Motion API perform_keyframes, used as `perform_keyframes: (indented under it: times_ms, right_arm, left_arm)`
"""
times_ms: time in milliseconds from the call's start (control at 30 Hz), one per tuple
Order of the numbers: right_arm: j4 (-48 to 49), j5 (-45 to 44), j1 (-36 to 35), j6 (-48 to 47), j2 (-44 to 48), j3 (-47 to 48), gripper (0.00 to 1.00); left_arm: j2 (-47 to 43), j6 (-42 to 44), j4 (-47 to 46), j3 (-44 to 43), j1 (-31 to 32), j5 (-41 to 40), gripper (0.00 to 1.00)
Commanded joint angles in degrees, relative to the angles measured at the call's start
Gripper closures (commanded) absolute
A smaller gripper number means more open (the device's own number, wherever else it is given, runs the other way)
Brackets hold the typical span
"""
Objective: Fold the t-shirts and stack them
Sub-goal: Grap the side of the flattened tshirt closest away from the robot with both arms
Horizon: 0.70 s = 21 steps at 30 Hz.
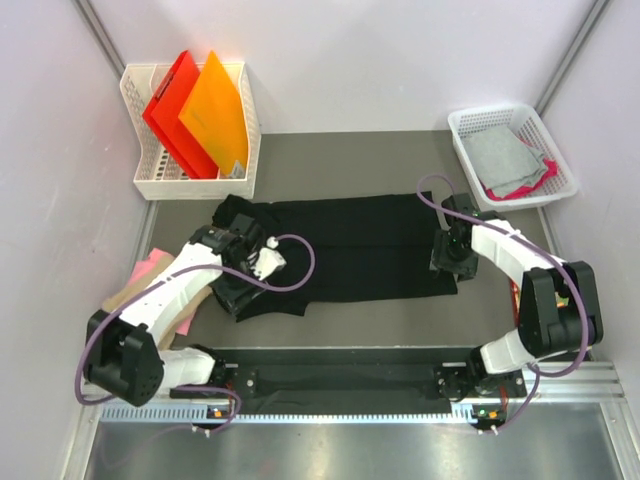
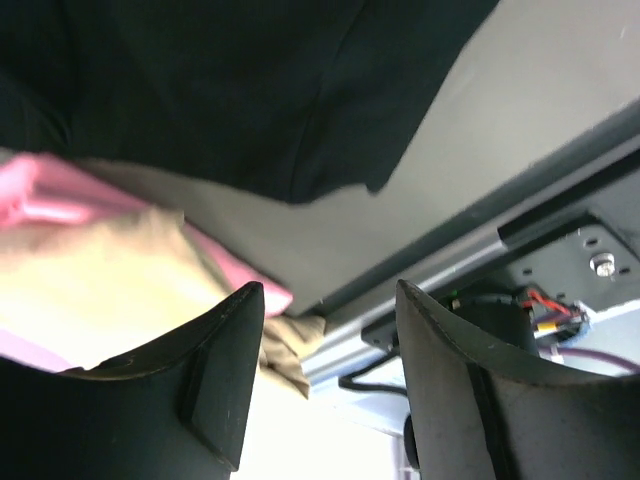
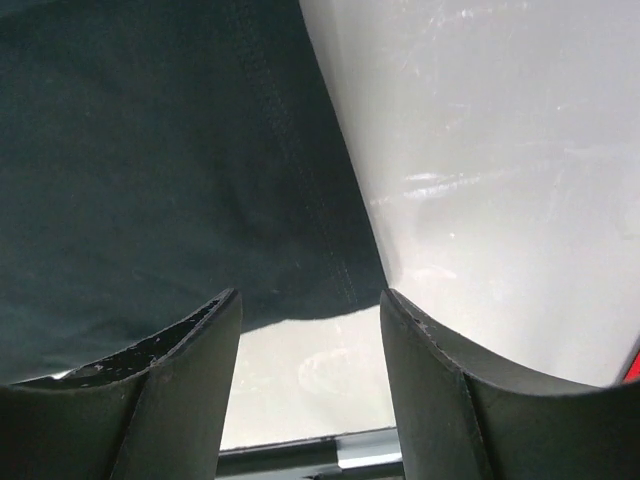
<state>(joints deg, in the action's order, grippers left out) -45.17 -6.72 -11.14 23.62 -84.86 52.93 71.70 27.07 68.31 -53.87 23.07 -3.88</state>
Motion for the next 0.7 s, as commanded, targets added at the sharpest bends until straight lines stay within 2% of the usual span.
perform_keyframes:
  times_ms: [0, 467, 567, 600, 667]
  right_arm:
    - [3.07, -1.89, -0.03, 0.73, -1.36, 1.04, 0.42]
    - [4.39, -1.72, 0.06, 1.26, -4.44, 2.53, 0.41]
    - [4.74, -1.72, 0.06, 1.34, -5.05, 2.8, 0.41]
    - [4.74, -1.72, 0.15, 1.43, -5.57, 2.88, 0.41]
    - [4.83, -1.8, 0.15, 1.43, -6.19, 3.32, 0.41]
  left_arm:
    - [2.82, -1.14, -6.35, 0.34, 2.24, -0.43, 0.39]
    - [12.4, -0.35, -16.19, 6.93, 3.47, -3.42, 0.37]
    - [13.98, -0.18, -18.21, 8.07, 3.39, -4.03, 0.44]
    - [14.51, -0.09, -18.65, 8.25, 3.39, -4.12, 0.5]
    - [16.09, -0.35, -19.35, 7.99, 3.47, -3.77, 0.52]
